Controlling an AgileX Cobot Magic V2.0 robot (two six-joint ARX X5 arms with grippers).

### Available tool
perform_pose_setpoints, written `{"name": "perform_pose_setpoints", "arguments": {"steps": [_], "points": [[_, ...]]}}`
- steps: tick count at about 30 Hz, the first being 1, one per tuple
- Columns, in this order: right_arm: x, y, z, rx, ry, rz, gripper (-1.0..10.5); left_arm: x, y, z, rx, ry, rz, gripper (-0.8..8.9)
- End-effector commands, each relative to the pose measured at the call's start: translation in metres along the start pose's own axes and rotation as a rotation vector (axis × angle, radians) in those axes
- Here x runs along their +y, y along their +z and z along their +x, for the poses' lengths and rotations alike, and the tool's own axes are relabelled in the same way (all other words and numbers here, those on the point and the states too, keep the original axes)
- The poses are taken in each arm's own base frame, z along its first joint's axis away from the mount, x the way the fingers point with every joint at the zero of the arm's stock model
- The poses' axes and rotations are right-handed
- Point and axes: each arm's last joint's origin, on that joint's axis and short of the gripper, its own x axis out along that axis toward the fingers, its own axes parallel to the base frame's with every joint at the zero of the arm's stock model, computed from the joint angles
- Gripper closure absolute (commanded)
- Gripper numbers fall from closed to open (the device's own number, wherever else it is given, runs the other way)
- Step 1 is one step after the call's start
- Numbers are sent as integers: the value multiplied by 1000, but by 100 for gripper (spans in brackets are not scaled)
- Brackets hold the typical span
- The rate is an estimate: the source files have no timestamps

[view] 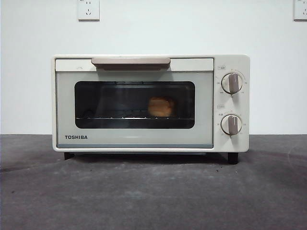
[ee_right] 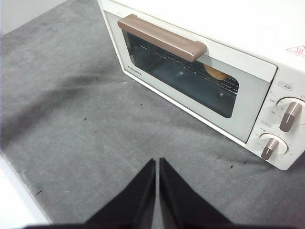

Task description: The left arm flap open the oven, the right arm pick bread and place it into oven, the left arm flap close the oven

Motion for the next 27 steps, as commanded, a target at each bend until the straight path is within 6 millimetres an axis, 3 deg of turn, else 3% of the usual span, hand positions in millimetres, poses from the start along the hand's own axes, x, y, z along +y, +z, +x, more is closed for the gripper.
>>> {"name": "perform_pose_setpoints", "arguments": {"steps": [1, 7, 11, 27], "points": [[2, 3, -1, -15, 8, 5, 940, -4, -25, 0, 43, 7, 5, 801], [2, 3, -1, -15, 8, 5, 940, -16, -79, -3, 125, -8, -9, 802], [2, 3, -1, -15, 8, 5, 940, -22, -104, -4, 158, -15, -19, 802], [2, 3, -1, -15, 8, 5, 940, -32, -147, -5, 274, -40, -45, 802]]}}
